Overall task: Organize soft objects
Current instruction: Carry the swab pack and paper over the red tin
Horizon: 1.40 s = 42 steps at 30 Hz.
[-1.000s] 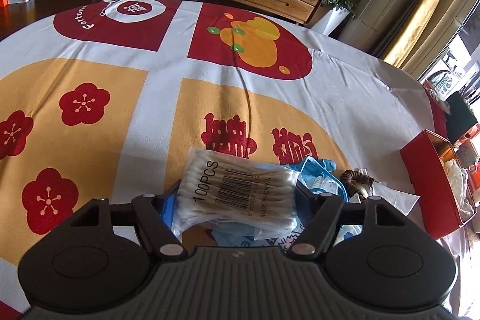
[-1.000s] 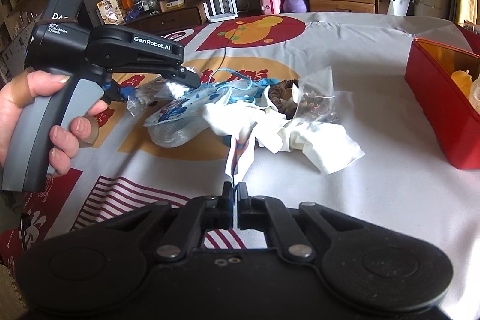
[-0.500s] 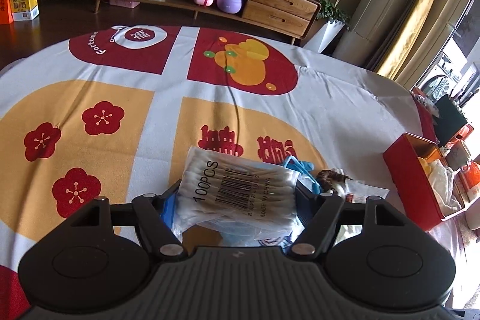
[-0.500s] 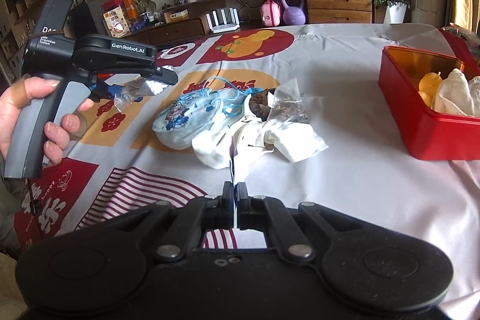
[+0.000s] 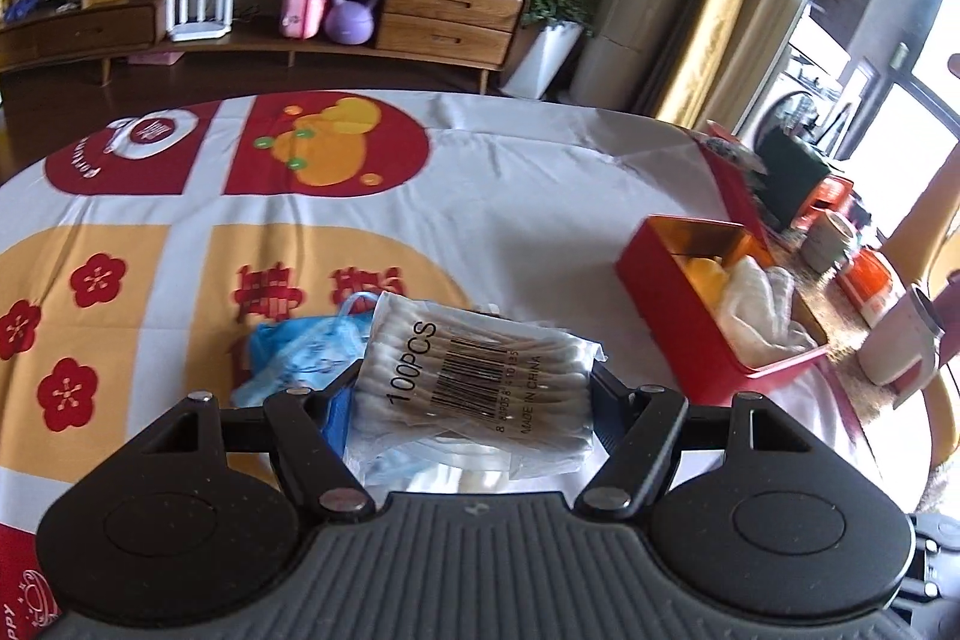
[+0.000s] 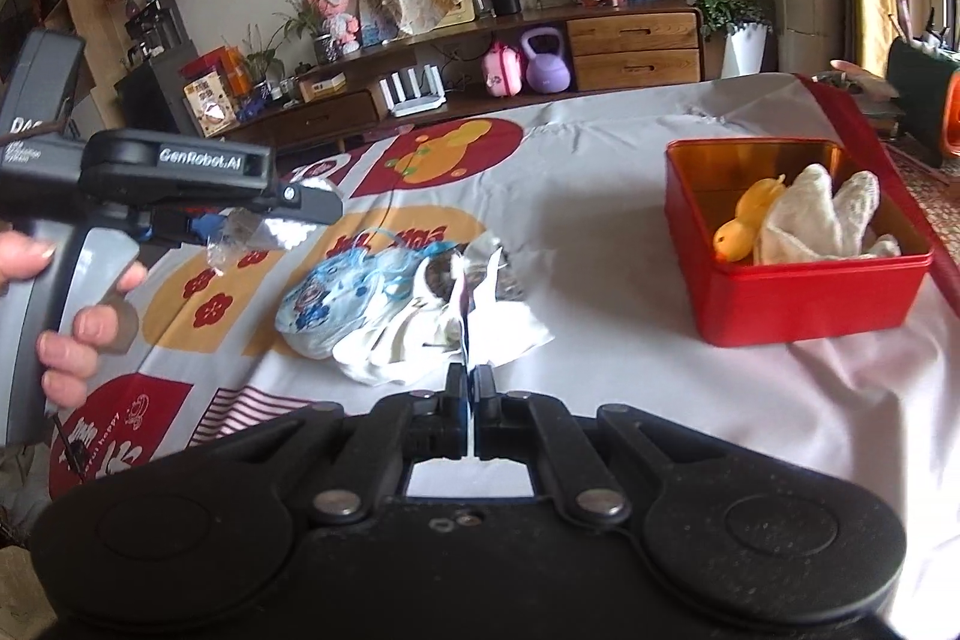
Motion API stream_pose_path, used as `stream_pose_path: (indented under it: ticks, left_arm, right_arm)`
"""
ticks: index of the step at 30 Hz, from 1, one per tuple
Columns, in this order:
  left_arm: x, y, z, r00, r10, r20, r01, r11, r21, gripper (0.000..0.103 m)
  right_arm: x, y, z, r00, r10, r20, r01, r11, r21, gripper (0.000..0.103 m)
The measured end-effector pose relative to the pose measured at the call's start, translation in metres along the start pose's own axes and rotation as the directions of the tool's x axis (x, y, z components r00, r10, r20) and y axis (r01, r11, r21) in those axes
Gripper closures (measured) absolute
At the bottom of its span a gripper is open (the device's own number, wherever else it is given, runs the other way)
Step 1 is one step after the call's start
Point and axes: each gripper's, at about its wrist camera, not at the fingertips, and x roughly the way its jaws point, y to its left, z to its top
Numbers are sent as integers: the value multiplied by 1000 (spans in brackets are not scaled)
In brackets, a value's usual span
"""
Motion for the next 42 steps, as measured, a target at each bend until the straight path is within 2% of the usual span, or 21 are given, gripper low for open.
stream_pose_path:
  ticks: [12, 24, 35, 42]
  left_arm:
    - [13, -90, -6, 995, -95, -38, 98, 989, 114, 30]
    - [48, -167, 5, 989, -138, -51, 145, 969, 200, 30]
    - [100, -209, 24, 991, -121, -58, 132, 959, 251, 30]
    - [143, -227, 41, 994, -87, -66, 101, 960, 261, 30]
  right_arm:
    - [-32, -58, 23, 997, -54, 59, 51, 997, 53, 102]
    - [-47, -121, 41, 986, -136, 98, 126, 987, 103, 102]
    - [-32, -171, 52, 980, -180, 90, 165, 974, 156, 102]
    - [-12, -193, 59, 977, -205, 68, 192, 969, 155, 102]
